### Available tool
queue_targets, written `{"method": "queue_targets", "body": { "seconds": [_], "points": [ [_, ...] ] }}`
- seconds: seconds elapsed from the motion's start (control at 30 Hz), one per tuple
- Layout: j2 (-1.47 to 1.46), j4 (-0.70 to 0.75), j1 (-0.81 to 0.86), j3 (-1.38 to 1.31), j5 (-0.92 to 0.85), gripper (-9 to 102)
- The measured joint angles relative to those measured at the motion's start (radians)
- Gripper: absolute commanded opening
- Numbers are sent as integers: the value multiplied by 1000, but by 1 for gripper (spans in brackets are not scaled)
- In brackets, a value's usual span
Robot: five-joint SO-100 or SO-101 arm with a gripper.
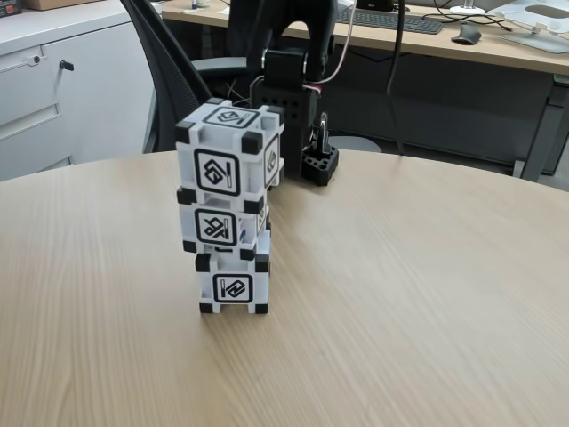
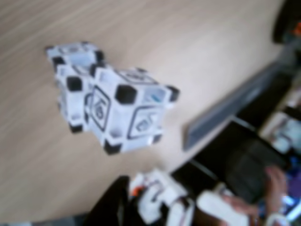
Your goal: Stack cubes from left to right.
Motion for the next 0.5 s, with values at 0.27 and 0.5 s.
{"method": "queue_targets", "body": {
  "seconds": [0.27, 0.5],
  "points": [
    [183, 0, 0, -2, -20, 46],
    [190, 0, 0, -2, -25, 47]
  ]
}}
